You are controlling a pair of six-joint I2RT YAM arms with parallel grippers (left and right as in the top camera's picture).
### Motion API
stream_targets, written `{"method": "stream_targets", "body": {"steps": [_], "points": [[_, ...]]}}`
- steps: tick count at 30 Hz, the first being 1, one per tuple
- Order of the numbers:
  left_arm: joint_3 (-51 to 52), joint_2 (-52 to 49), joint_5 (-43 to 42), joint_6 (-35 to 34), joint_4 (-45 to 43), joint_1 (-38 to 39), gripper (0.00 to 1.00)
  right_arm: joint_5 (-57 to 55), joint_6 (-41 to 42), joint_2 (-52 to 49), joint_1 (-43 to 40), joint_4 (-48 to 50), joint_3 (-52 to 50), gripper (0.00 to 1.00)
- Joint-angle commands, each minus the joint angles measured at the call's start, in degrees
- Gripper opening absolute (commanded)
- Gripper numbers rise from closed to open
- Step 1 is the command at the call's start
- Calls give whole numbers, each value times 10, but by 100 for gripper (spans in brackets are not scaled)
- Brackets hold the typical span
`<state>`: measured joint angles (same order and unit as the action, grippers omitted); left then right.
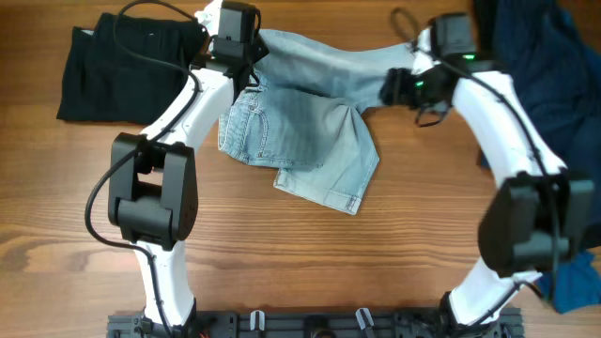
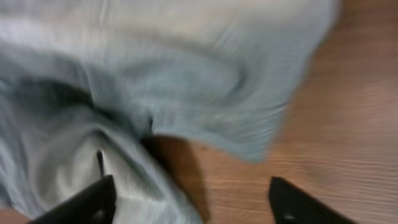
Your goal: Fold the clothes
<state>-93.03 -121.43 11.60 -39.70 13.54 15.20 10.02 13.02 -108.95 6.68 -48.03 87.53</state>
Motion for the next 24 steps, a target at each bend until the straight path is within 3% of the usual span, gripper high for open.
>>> {"method": "stream_targets", "body": {"steps": [1, 6, 11, 16, 21, 24], "points": [[-12, 0, 20, 7, 0, -8, 4, -25, 7, -28, 11, -6, 0, 98], [-12, 0, 20, 7, 3, -8, 4, -43, 72, -28, -50, 8, 0, 99], [-12, 0, 20, 7, 5, -8, 4, 71, 188, -34, -132, 45, -33, 93], [-12, 0, 20, 7, 10, -8, 4, 266, 368, -66, -155, 231, -134, 89], [-12, 0, 20, 7, 11, -8, 4, 299, 478, -67, -155, 380, -193, 81], [-12, 0, 20, 7, 11, -8, 4, 294, 527, -77, -145, 441, -205, 71]]}}
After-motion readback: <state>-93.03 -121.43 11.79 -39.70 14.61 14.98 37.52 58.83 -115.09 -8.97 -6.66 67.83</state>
